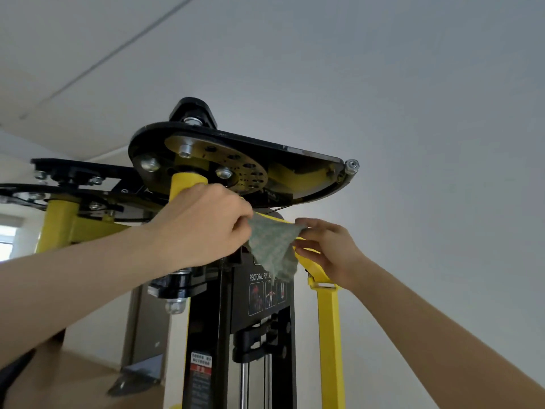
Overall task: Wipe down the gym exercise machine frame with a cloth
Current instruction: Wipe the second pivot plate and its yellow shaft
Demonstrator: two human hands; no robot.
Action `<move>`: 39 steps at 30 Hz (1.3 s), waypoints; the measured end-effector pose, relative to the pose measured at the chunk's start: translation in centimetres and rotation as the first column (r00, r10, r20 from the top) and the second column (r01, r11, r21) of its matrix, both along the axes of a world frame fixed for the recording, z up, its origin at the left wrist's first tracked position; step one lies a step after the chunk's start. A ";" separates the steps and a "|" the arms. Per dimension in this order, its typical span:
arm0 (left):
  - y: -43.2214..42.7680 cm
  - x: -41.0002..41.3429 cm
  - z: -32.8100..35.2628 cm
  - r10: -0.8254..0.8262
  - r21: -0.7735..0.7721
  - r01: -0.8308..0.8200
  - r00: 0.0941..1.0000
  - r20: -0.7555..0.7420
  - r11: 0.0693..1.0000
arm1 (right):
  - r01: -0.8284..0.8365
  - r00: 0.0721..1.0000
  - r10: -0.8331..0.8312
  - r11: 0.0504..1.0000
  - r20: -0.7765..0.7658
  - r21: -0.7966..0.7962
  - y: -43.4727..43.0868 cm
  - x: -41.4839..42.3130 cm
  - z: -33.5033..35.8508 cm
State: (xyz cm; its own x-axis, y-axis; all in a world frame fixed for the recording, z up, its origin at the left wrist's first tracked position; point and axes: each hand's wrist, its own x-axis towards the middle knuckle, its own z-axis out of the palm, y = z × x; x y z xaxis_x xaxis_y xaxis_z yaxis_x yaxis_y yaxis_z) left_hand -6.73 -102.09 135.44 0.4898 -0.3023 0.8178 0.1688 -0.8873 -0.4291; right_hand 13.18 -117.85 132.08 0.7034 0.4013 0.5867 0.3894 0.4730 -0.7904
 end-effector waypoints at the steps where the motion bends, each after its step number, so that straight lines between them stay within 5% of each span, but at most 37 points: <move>1: 0.3 -0.1 0.0 0.078 0.120 -0.083 0.996 0.051 0.989 | -0.015 1.000 0.014 0.999 0.022 0.044 0.6 -0.3 -0.1; 5: 1.0 -0.5 0.3 0.208 0.434 -0.284 0.954 0.215 0.855 | -0.005 0.978 -0.025 0.990 0.206 0.144 3.3 -1.9 -1.0; 10: 1.3 -0.8 0.8 0.277 0.464 -0.363 0.929 0.244 0.808 | 0.062 0.943 -0.141 0.965 0.303 0.255 6.6 -2.7 -1.7; 15: 1.2 -0.8 0.5 0.317 0.436 -0.389 0.920 0.231 0.812 | 0.265 0.709 -0.342 0.940 0.617 0.216 7.7 -2.5 -2.4; 27: 0.7 2.9 1.4 0.401 0.530 -0.377 0.913 0.075 0.759 | 0.466 0.523 -0.382 0.877 0.762 0.119 6.3 0.9 -0.9; 32: 0.1 5.2 2.1 0.396 0.454 -0.337 0.918 -0.039 0.825 | 0.499 0.547 -0.383 0.863 0.744 0.078 5.6 4.2 -1.0; 39: -1.7 9.3 2.0 0.530 0.430 -0.463 0.847 -0.045 0.775 | 0.552 0.559 -0.384 0.834 0.735 0.016 4.8 8.6 -0.5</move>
